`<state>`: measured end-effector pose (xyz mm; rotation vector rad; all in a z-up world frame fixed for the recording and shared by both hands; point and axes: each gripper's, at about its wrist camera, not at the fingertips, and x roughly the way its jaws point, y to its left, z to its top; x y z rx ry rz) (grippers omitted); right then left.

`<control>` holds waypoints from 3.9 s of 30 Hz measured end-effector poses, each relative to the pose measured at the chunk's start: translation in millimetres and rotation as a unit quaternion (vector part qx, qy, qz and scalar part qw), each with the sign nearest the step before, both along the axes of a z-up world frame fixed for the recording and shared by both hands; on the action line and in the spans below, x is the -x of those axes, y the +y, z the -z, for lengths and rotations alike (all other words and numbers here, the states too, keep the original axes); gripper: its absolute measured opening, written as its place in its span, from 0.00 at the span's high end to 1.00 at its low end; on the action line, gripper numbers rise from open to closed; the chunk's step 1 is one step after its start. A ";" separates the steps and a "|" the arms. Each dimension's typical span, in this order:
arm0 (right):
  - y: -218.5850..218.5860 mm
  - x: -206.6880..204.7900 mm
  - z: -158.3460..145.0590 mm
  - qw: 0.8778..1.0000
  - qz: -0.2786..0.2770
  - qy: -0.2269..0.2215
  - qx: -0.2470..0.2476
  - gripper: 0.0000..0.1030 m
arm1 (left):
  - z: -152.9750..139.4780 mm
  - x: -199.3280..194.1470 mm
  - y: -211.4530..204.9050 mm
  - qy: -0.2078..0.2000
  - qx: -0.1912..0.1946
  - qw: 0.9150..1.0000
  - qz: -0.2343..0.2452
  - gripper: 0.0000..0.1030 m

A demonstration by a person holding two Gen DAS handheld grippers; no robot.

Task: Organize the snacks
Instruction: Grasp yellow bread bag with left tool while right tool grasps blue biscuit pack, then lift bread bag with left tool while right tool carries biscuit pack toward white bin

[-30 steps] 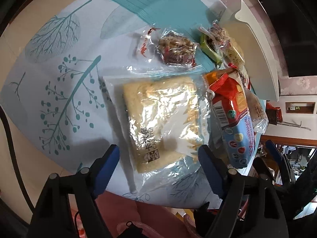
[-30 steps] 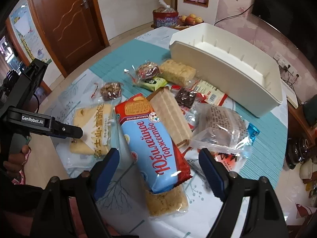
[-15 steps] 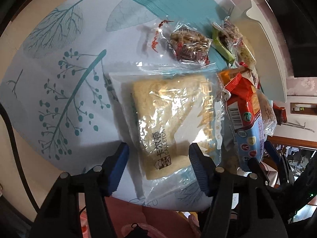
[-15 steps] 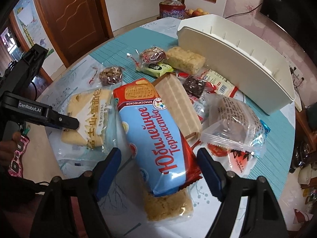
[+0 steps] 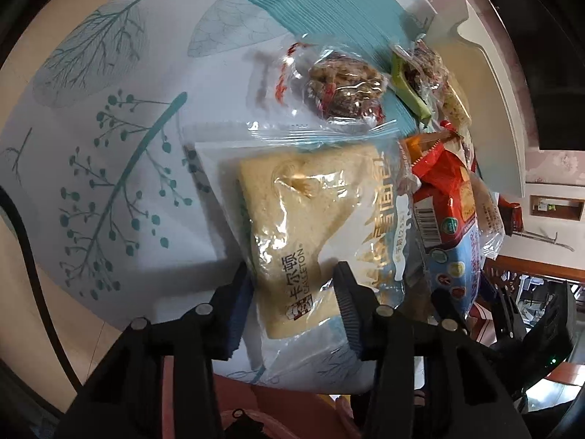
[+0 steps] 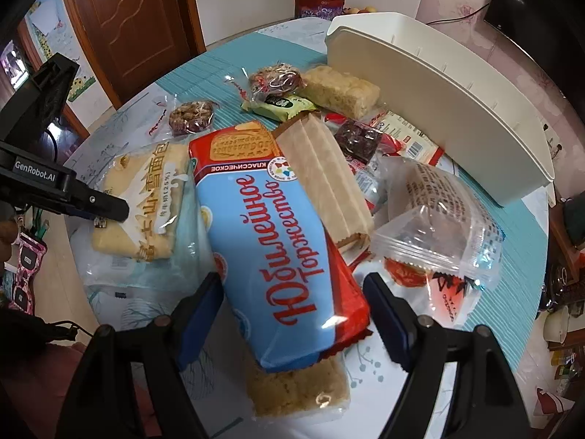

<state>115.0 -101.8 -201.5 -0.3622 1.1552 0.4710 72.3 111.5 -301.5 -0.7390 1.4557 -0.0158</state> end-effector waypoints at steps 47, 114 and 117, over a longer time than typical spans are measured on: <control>-33.4 48.6 -77.4 0.994 0.051 -0.085 -0.044 0.46 | -132.3 2.5 -21.6 -0.124 -0.050 0.991 0.009 0.93; -66.3 18.9 -137.3 0.983 0.080 -0.158 -0.040 0.47 | -16.9 -16.6 -22.1 0.127 -0.095 0.987 -0.023 0.01; -66.9 16.9 -137.2 0.983 0.083 -0.158 -0.040 0.47 | -7.6 -20.2 -26.1 0.148 -0.117 0.982 -0.010 0.01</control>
